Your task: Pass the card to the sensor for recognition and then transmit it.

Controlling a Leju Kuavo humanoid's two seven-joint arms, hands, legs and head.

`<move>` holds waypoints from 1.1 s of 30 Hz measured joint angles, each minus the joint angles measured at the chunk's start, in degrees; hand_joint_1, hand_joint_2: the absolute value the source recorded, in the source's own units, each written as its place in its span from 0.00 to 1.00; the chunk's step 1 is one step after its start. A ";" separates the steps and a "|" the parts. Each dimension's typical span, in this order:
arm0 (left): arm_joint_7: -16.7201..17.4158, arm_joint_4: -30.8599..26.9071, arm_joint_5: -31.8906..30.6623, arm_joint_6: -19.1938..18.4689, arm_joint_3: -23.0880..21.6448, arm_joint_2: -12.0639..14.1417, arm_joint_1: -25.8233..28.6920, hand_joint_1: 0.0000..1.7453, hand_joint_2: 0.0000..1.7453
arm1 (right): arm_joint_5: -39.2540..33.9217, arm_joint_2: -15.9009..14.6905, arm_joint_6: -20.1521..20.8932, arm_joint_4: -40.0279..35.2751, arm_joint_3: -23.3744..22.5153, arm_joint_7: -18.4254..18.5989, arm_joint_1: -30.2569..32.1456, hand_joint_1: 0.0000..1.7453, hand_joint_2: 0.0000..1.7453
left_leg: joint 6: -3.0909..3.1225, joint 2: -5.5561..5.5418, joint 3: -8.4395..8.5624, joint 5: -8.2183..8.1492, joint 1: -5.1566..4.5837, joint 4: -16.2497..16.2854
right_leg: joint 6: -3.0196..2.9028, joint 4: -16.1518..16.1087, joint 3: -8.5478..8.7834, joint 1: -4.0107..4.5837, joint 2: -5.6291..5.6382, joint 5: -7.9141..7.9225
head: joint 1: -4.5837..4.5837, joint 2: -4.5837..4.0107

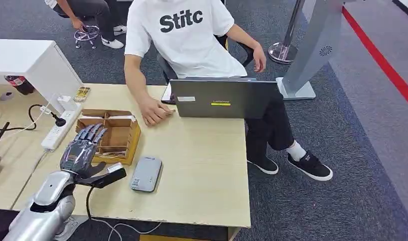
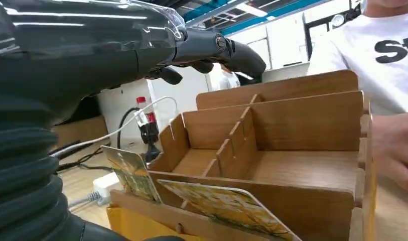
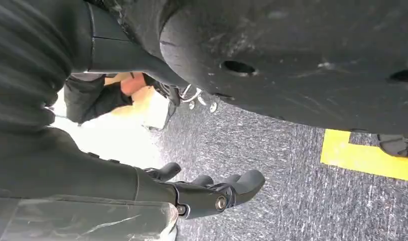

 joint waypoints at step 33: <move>-2.99 4.86 2.23 0.24 -4.09 -2.97 -3.20 1.00 1.00 | -0.72 -0.02 0.07 0.00 0.50 -0.35 0.00 0.00 1.00 | -0.01 0.00 -0.04 0.01 0.00 0.00 | -0.01 0.01 -0.04 0.00 0.00 0.01 | 0.00 0.00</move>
